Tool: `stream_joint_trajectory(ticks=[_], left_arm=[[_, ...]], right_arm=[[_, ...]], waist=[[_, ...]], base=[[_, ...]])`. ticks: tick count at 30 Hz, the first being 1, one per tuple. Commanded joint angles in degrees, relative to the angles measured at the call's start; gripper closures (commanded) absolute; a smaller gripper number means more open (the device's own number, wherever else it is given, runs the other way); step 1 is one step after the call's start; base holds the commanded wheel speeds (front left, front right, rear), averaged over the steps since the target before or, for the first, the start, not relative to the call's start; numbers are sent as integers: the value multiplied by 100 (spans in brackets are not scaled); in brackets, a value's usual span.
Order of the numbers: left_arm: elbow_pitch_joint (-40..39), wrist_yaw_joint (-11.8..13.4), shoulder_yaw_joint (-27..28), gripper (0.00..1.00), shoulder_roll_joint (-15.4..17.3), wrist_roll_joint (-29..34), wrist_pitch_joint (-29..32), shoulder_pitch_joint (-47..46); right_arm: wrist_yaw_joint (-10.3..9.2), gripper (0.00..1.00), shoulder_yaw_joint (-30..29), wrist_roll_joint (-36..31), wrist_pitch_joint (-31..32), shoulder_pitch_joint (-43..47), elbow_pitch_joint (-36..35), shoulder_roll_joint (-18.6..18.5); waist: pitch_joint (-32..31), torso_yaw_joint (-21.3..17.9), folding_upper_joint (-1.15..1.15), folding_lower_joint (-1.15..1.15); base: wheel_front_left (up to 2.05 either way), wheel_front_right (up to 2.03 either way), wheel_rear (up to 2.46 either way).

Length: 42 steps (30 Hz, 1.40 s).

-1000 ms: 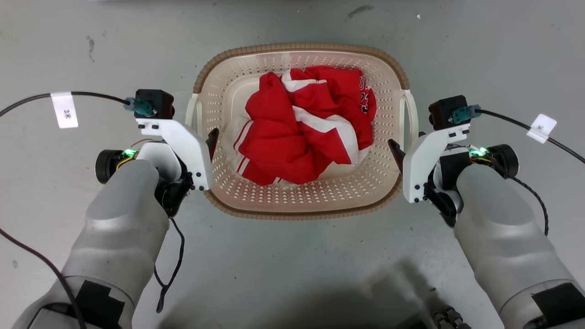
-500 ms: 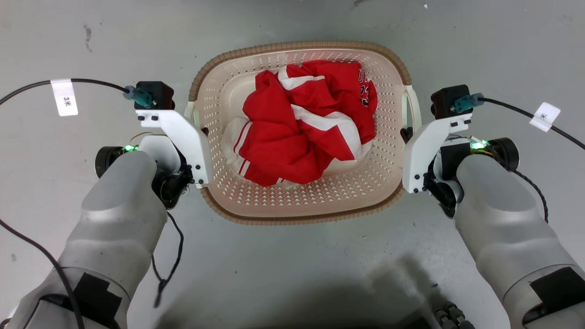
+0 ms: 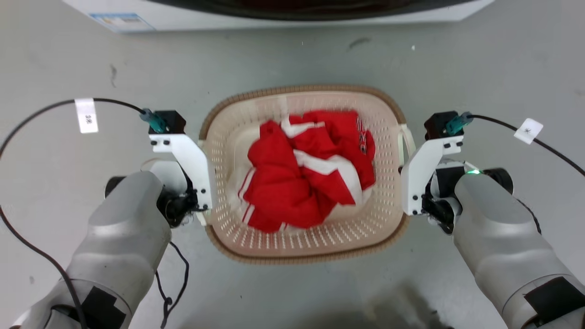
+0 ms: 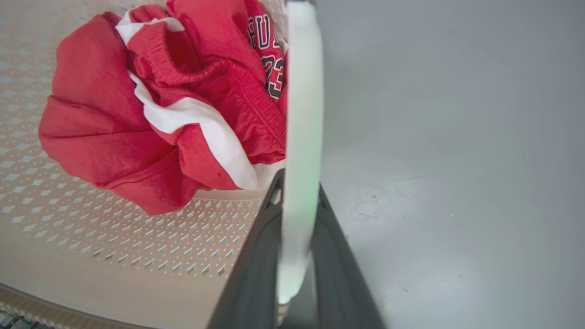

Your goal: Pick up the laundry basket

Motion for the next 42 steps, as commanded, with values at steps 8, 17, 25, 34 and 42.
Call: stream_joint_trajectory(ticks=[8,17,25,34,42], left_arm=[[-53,-65,-253,100,-181,-393,688,227],[48,-70,-367,100,-250,-865,1607,325],[173,-70,-429,100,-298,-1024,1864,369],[325,-70,-500,100,-418,-1120,1813,459],[488,-70,-563,100,-563,-1179,1781,617]], right_arm=[[26,100,307,653,875,262,-137,115],[42,100,631,1135,1784,417,-111,130],[43,100,823,1275,2264,377,7,131],[43,100,906,1367,2529,351,90,134],[43,100,985,1408,2705,563,127,139]], waist=[[-1139,68,0,0],[-2042,123,0,0],[-2659,161,0,0],[-3288,203,0,0],[-3862,223,0,0]], base=[[0,0,0],[0,0,0],[0,0,0],[0,0,0],[0,0,0]])
